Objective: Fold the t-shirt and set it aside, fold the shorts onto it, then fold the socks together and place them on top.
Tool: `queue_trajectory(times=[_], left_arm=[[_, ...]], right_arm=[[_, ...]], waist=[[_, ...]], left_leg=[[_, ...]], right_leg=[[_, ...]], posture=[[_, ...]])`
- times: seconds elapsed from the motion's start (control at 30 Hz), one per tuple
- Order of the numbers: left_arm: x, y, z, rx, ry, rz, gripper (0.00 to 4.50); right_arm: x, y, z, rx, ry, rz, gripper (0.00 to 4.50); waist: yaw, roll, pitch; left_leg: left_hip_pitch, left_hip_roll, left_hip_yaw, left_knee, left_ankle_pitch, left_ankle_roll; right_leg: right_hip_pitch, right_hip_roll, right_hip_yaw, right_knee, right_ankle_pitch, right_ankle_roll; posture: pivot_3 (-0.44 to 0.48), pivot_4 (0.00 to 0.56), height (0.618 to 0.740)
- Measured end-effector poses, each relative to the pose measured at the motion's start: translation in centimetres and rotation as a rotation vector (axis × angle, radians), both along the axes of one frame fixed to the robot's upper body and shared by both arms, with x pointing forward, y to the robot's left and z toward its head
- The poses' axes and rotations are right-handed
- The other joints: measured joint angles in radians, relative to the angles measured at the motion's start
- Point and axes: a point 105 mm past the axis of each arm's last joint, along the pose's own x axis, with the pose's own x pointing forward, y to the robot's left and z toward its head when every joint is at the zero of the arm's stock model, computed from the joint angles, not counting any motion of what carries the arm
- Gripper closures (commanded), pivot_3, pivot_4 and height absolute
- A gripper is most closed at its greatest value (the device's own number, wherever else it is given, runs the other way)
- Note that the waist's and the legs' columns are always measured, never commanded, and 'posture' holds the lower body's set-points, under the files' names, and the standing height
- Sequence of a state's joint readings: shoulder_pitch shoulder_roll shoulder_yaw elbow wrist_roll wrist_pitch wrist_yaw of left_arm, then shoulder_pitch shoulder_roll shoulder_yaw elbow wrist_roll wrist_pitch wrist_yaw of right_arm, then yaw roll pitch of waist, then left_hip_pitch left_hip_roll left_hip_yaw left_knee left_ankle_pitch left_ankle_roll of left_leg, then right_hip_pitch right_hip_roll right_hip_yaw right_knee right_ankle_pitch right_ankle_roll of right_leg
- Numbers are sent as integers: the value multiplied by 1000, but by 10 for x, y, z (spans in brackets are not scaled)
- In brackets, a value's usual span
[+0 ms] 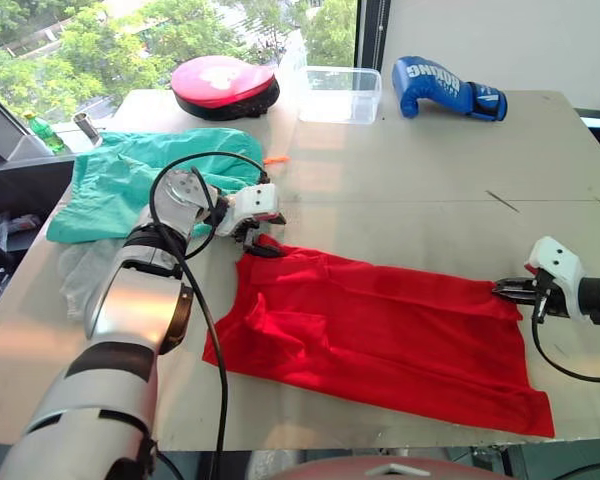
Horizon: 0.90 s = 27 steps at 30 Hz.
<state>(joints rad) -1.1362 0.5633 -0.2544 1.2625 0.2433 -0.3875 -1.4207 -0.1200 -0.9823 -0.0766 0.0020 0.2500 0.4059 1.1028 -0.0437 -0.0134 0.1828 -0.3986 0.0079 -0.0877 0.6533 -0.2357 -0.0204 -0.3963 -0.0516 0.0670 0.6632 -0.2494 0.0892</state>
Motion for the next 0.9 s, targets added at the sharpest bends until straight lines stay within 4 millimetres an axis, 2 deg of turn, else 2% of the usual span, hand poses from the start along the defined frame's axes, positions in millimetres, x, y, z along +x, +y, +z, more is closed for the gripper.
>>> queue_trajectory(times=[0.13, 0.23, 0.47, 0.73, 0.87, 0.9], left_arm=[[-1, -2, 0, 28, -15, -32, 398], [-5, -2, -2, 51, 7, -69, 1201], [-14, 0, -6, 117, 45, -152, 4396], [-17, 4, -5, 124, 64, -157, 4484], [-18, 6, -4, 78, 111, -121, 4484], [-19, 7, -4, 63, 122, -112, 4484]], right_arm=[[1, 0, 0, 0, 1, 0, 4500], [2, 0, -1, -2, -1, 8, 4500], [3, 1, -1, -7, -2, 11, 4500], [6, 3, -1, 0, -10, 16, 4500], [25, 1, 7, -28, -57, -20, 4500], [36, -1, 13, -55, -86, -31, 4500]], waist=[[0, 0, -1], [-2, 0, -3], [-2, 0, -5], [-12, 0, -5], [-20, 0, -4], [-21, 1, -4]], left_leg=[[1, 0, 0, 0, 0, 0], [1, 0, 0, 0, 0, 0], [2, 0, 0, 0, 0, 0], [2, 1, 0, 0, 0, 0], [1, 0, 0, 0, 0, 0], [1, 0, 0, 0, 0, 0]], right_leg=[[0, 0, 0, 0, 0, 0], [0, 0, 0, 0, 0, 0], [1, 0, 0, 0, 0, 0], [1, 0, 0, 0, 0, 0], [0, 0, 0, 0, 0, 0], [0, 0, 0, 0, 0, 0]], posture=[[0, 150, 731], [0, 150, 731], [0, 150, 731], [0, 150, 731], [0, 150, 731], [0, 150, 731]])
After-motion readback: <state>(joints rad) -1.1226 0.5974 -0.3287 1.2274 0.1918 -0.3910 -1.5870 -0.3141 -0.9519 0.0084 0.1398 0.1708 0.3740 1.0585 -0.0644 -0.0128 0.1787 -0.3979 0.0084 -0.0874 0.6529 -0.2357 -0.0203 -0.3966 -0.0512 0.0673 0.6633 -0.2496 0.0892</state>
